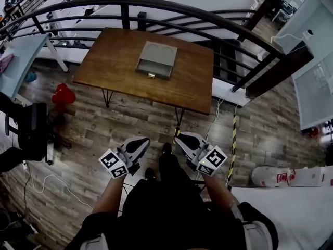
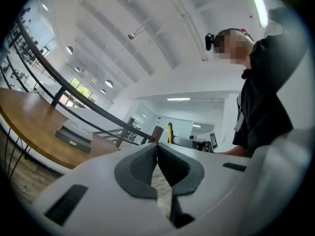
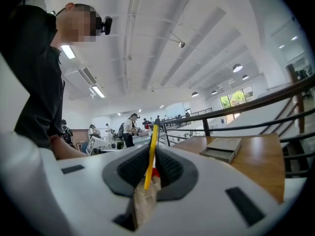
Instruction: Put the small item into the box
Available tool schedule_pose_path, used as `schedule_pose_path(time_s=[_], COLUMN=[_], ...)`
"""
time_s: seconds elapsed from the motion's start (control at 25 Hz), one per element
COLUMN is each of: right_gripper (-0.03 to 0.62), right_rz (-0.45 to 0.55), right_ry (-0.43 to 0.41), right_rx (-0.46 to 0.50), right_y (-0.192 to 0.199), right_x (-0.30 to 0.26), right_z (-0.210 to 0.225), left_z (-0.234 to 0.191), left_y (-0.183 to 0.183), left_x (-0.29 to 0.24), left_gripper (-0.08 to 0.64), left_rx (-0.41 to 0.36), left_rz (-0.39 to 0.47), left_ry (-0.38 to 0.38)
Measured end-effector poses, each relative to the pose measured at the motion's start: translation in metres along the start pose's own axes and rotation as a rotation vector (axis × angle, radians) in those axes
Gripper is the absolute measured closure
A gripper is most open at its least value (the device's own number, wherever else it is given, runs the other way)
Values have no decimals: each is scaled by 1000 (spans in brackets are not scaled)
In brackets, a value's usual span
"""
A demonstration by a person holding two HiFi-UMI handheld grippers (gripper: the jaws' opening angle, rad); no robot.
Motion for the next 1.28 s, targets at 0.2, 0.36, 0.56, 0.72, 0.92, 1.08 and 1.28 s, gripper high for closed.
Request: schedule_pose_path(time_s=[0.2, 0.36, 0.56, 0.72, 0.92, 1.08, 1.28], right_gripper=[545, 545, 545, 545, 545, 546, 546], right_rz=[1, 32, 67, 57, 64, 89, 84], right_ry=[-70, -80, -68, -101, -132, -117, -90], right_rx=[24, 36, 21, 25, -10, -31, -26], right_y=[-10, -30, -56, -62, -69, -74, -75], right_x=[-36, -63, -80, -96, -119, -142, -175], right_z=[27, 70, 128, 152, 176, 192, 209], left_z=[-43, -80, -121, -150, -174, -189, -231], left_y=[-10, -22, -44, -63, -79, -90, -106], left_x=[-20, -46, -87, -102, -110, -112, -107], left_gripper=[545, 545, 545, 545, 545, 545, 545], left_rx=[-10, -17, -26, -50, -64, -68, -76], left_rz=[-17, -18, -30, -43, -38, -48, -50], left_ry=[-31, -39, -46, -73, -111, -90, -65])
Point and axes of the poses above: the fingertips, and each gripper's own axes: x backward along the fingers, z to its right, y out of its underside, the point moved 1 cm from there along x, backward along the fingers, and after that the axes turned 14 degrees about y, right-handed, at the moved point
